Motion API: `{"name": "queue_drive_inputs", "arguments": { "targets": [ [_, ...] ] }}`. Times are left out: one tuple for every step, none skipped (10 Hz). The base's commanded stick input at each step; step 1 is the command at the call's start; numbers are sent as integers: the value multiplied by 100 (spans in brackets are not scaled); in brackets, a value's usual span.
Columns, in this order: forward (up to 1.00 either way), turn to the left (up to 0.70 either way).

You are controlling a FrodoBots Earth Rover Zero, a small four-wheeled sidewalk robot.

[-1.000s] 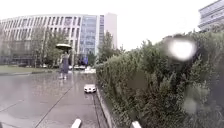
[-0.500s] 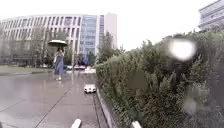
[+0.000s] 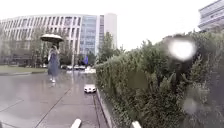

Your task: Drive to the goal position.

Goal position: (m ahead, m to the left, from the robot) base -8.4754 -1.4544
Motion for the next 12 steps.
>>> {"name": "queue_drive_inputs", "arguments": {
  "targets": [
    [10,1],
    [12,2],
    [13,2],
    [30,12],
    [55,26],
    [70,35],
    [70,35],
    [70,35],
    [70,35],
    [70,35],
    [62,31],
    [1,0]
  ]
}}
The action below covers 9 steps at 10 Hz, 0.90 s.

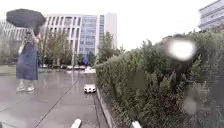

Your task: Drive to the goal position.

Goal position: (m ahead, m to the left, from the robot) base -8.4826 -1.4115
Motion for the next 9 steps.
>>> {"name": "queue_drive_inputs", "arguments": {
  "targets": [
    [4,0],
    [4,0],
    [4,0],
    [4,0],
    [4,0],
    [5,0],
    [5,0],
    [5,0],
    [5,0]
  ]
}}
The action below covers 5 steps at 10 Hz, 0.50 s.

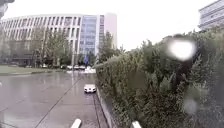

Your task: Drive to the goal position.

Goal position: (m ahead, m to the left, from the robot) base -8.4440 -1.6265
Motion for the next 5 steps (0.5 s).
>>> {"name": "queue_drive_inputs", "arguments": {
  "targets": [
    [6,0],
    [5,0],
    [5,0],
    [5,0],
    [5,0]
  ]
}}
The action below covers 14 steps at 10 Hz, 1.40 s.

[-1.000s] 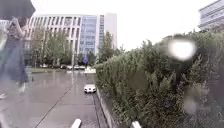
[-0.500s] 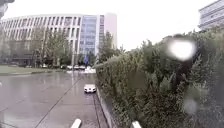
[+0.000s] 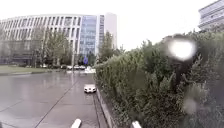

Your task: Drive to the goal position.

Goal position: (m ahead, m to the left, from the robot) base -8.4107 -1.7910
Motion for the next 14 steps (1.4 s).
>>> {"name": "queue_drive_inputs", "arguments": {
  "targets": [
    [5,0],
    [-14,0],
    [-43,0],
    [-69,0],
    [-69,0],
    [-69,0],
    [-8,0],
    [0,0],
    [0,0],
    [0,0],
    [0,0],
    [0,0],
    [0,0],
    [0,0]
  ]
}}
